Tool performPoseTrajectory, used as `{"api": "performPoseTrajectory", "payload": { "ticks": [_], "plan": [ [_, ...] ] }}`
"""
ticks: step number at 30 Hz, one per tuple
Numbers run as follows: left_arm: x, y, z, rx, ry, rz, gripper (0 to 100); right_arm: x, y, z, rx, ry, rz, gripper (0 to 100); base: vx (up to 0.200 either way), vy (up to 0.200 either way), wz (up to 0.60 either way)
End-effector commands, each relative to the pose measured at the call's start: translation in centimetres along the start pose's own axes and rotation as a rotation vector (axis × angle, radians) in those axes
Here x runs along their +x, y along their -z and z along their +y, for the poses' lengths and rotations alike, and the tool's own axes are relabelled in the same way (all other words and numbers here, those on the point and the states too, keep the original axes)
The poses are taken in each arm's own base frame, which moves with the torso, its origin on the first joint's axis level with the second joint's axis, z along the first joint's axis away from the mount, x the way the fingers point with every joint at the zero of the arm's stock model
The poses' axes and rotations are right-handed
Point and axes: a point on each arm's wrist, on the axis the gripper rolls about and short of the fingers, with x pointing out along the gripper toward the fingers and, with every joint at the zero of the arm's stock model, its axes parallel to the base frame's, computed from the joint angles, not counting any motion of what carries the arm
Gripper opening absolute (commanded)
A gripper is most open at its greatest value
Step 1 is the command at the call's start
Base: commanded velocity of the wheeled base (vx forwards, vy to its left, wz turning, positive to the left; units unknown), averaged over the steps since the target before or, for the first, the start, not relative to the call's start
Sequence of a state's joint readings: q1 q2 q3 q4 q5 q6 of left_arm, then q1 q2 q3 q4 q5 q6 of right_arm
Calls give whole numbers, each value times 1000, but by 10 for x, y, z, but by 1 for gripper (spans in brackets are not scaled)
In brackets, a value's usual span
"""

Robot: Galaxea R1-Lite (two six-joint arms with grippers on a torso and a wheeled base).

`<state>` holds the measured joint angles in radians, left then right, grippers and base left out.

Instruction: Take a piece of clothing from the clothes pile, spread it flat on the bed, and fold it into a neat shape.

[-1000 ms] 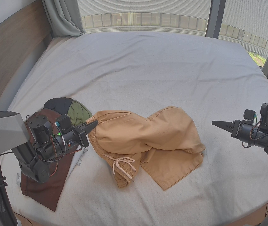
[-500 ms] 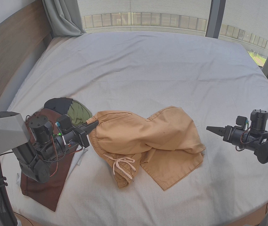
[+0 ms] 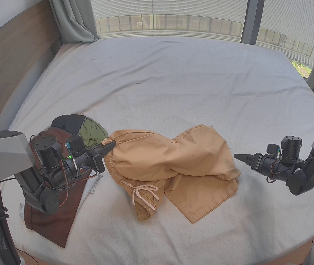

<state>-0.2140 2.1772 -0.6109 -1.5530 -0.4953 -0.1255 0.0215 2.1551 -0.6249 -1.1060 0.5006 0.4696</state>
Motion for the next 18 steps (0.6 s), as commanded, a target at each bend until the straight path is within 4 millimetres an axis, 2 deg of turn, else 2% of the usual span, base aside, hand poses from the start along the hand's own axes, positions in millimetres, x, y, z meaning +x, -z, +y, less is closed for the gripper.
{"api": "performPoseTrajectory", "payload": {
  "ticks": [1,18],
  "plan": [
    [0,-1,-1,2,1,-4,0,9,9,-8,18,13,31,100,0,0,0],
    [1,-3,0,6,2,-12,0,26,28,-9,13,13,63,100,0,0,0]
  ]
}}
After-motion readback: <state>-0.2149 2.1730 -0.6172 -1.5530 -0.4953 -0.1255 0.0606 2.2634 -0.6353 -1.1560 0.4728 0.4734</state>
